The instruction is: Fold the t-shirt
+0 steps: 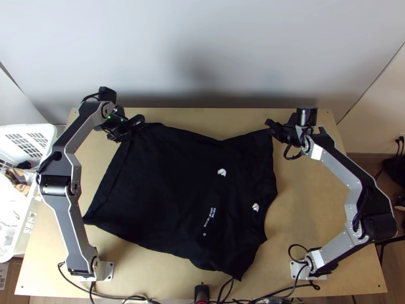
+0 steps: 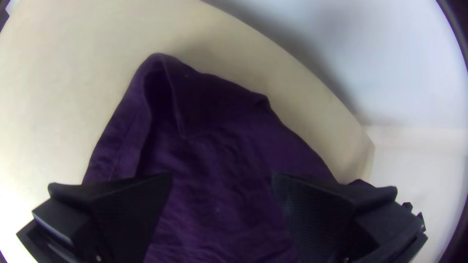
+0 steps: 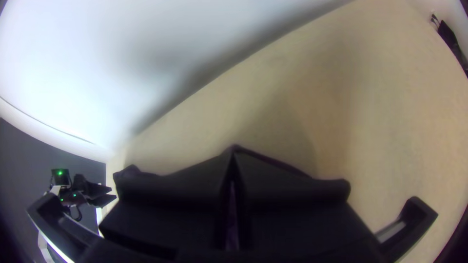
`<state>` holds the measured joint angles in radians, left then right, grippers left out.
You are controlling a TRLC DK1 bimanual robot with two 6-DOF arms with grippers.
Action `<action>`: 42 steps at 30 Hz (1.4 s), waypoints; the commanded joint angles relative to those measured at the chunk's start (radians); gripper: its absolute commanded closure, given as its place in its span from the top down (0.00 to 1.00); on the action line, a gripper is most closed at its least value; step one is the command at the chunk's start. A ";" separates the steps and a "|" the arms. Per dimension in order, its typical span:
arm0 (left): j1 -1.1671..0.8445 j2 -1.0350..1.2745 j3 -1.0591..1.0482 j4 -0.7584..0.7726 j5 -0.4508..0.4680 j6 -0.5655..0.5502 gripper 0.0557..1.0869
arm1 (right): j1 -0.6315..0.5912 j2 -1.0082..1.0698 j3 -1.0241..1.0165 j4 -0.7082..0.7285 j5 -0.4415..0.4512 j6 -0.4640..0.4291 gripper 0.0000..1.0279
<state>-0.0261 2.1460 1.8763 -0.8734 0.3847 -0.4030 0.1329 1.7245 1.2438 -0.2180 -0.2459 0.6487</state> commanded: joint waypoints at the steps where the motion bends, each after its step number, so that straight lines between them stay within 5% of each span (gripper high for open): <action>1: -0.012 0.031 -0.019 0.079 -0.026 0.003 0.95 | -0.007 -0.005 -0.015 0.000 0.002 0.000 0.03; 14: 0.011 0.057 -0.020 0.197 -0.076 0.027 0.95 | -0.007 0.001 -0.046 0.011 0.000 -0.001 0.03; 22: 0.020 0.061 -0.022 0.205 -0.110 0.033 0.82 | 0.007 0.010 -0.063 0.026 0.002 0.005 0.03; 28: 0.032 0.061 -0.031 0.232 -0.165 0.023 0.16 | 0.019 0.014 -0.075 0.040 0.002 0.011 0.03; 35: 0.032 0.054 -0.043 0.226 -0.165 0.050 0.21 | 0.019 0.014 -0.084 0.048 0.002 0.011 0.03; 38: 0.034 0.048 -0.045 0.249 -0.165 0.030 0.03 | 0.019 0.014 -0.090 0.049 0.003 0.011 0.03; 42: 0.040 0.038 -0.043 0.254 -0.164 -0.008 0.04 | 0.019 0.007 -0.092 0.051 0.003 0.012 0.03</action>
<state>0.0082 2.1971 1.8359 -0.6361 0.2234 -0.3756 0.1505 1.7370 1.1584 -0.1719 -0.2436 0.6601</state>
